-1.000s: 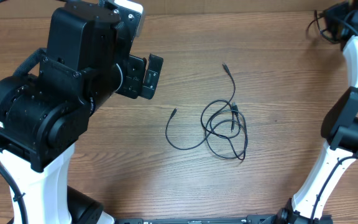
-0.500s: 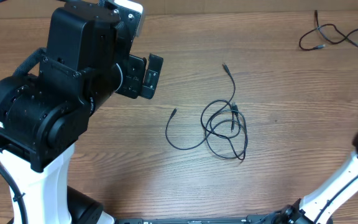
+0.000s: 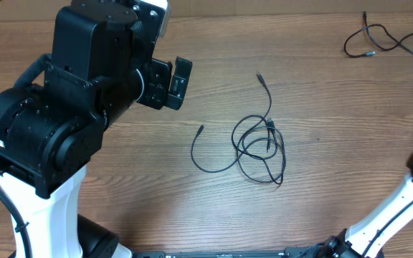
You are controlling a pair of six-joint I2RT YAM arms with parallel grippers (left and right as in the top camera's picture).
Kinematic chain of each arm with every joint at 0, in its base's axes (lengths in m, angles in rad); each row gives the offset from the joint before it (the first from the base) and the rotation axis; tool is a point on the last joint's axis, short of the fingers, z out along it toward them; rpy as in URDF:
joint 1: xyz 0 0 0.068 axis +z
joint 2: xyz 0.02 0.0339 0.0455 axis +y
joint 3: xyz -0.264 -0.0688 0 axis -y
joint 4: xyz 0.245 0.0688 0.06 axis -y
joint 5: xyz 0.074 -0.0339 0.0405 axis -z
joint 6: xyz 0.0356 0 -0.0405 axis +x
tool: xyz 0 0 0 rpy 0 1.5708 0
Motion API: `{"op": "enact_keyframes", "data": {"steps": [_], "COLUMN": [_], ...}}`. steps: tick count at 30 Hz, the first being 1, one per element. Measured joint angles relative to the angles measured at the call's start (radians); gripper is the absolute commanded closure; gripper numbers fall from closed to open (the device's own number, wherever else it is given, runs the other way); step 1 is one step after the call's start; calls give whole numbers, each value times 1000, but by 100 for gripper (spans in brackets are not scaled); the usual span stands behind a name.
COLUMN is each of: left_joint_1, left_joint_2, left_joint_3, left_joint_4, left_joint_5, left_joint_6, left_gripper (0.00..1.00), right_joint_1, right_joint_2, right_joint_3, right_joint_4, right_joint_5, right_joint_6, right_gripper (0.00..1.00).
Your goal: Untangle cables
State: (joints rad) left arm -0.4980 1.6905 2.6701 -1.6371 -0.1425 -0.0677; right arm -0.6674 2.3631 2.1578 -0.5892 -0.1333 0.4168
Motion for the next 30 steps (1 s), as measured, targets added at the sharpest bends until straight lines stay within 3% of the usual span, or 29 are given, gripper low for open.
{"op": "enact_keyframes", "data": {"steps": [4, 6, 11, 15, 30], "left_joint_1": [0, 0, 0, 0, 0], "left_joint_2": [0, 0, 0, 0, 0], "left_joint_3": [0, 0, 0, 0, 0], "left_joint_4": [0, 0, -8, -36, -50], "left_joint_5": [0, 0, 0, 0, 0], "left_joint_6": [0, 1, 1, 1, 24], "left_gripper": [0, 0, 0, 0, 0], "right_joint_1": [120, 192, 385, 460, 413], "right_joint_2": [0, 0, 0, 4, 121], "right_joint_3": [0, 0, 0, 0, 0], "right_joint_4": [-2, 6, 49, 55, 5], "right_joint_5": [-24, -25, 10, 15, 44], "right_joint_6": [-44, -79, -133, -105, 20], "right_gripper": [5, 0, 0, 0, 1]}}
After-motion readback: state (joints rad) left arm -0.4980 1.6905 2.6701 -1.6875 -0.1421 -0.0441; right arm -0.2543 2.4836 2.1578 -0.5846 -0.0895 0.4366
